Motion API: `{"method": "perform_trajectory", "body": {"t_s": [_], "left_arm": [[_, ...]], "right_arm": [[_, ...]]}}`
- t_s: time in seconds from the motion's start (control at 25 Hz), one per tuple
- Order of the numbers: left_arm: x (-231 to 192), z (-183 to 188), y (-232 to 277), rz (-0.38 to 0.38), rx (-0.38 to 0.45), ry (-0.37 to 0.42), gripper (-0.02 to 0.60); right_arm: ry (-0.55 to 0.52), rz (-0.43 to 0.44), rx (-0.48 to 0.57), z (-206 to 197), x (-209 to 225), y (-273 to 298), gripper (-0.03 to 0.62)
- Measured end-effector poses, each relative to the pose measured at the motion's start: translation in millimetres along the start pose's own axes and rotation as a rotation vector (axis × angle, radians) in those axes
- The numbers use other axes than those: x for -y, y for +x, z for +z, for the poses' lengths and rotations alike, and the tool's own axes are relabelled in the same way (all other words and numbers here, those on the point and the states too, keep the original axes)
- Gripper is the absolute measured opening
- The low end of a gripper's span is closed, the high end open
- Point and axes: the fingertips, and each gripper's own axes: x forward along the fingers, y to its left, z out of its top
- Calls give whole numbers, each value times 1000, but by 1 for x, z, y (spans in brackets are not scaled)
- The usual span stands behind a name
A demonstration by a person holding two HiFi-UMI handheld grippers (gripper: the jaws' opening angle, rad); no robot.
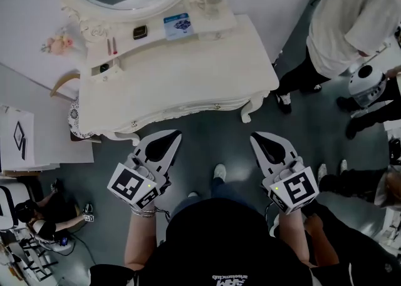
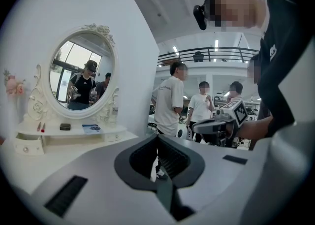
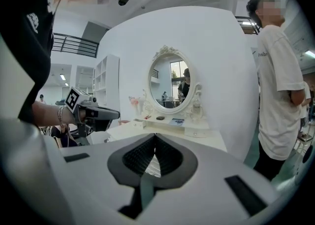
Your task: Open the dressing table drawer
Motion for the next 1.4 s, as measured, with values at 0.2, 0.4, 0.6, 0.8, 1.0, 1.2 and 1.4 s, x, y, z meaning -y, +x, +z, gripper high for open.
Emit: {"method": "perform_trajectory", "body": {"t_s": [0.2,0.4,0.6,0.8,1.0,1.2,1.4], "left_arm": [[3,-5,14,18,-14,-8,18],[10,-9,20,20,-24,-16,18],[10,-8,25,24,-24,-18,18],[10,-11,30,20,-32,-24,18],[5,-17,39,16,-47,-34,18],[-6,-12,59,-6,-41,-28,18],[-22,-3,85,-37,-40,-19,18]], "right_arm": [[14,19,-5,-7,12,-1,18],[33,19,-5,-11,21,-5,18],[40,18,-4,-13,27,-7,17],[47,17,-14,-17,32,-5,17],[55,16,-22,-21,38,0,18],[60,0,-23,-20,54,11,17],[65,-18,-12,-11,72,25,18]]}}
